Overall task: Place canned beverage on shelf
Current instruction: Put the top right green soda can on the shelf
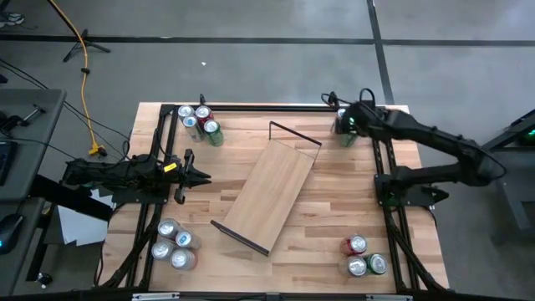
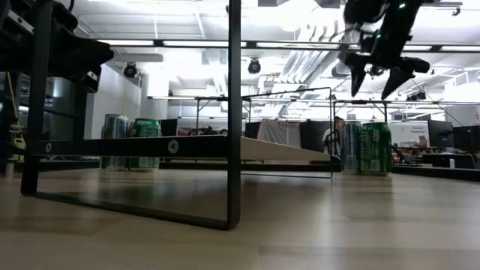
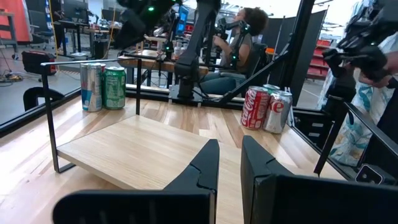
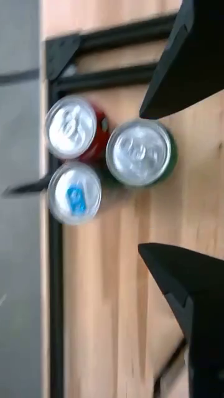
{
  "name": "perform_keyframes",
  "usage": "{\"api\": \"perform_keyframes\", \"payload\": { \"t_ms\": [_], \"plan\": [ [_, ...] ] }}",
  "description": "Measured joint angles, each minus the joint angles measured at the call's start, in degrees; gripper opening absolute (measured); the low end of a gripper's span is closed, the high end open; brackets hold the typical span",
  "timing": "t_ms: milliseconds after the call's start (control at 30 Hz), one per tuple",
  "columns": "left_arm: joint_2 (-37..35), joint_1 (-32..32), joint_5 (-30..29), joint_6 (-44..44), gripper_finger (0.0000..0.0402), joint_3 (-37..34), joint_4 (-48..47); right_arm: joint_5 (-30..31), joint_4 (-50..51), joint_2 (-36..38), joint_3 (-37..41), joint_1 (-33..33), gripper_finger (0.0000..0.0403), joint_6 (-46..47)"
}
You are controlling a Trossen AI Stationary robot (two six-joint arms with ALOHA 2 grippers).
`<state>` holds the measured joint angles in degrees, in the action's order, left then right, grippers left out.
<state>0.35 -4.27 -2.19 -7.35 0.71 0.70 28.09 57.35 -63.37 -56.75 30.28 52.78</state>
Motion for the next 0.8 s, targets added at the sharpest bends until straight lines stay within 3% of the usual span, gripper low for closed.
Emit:
{"api": "perform_keyframes", "payload": {
  "t_ms": [133, 333, 800],
  "plan": [
    [0.0, 0.0, 0.0, 0.0, 0.0, 0.0, 0.0, -4.2, 4.6, -6.8, -3.3, 5.4, 0.0345, -1.5],
    [0.0, 0.0, 0.0, 0.0, 0.0, 0.0, 0.0, -11.1, 3.9, -12.4, -2.6, 12.5, 0.0346, -10.1],
    [0.0, 0.0, 0.0, 0.0, 0.0, 0.0, 0.0, -17.7, 1.3, -14.0, -2.5, 19.7, 0.0346, -27.5]
  ]
}}
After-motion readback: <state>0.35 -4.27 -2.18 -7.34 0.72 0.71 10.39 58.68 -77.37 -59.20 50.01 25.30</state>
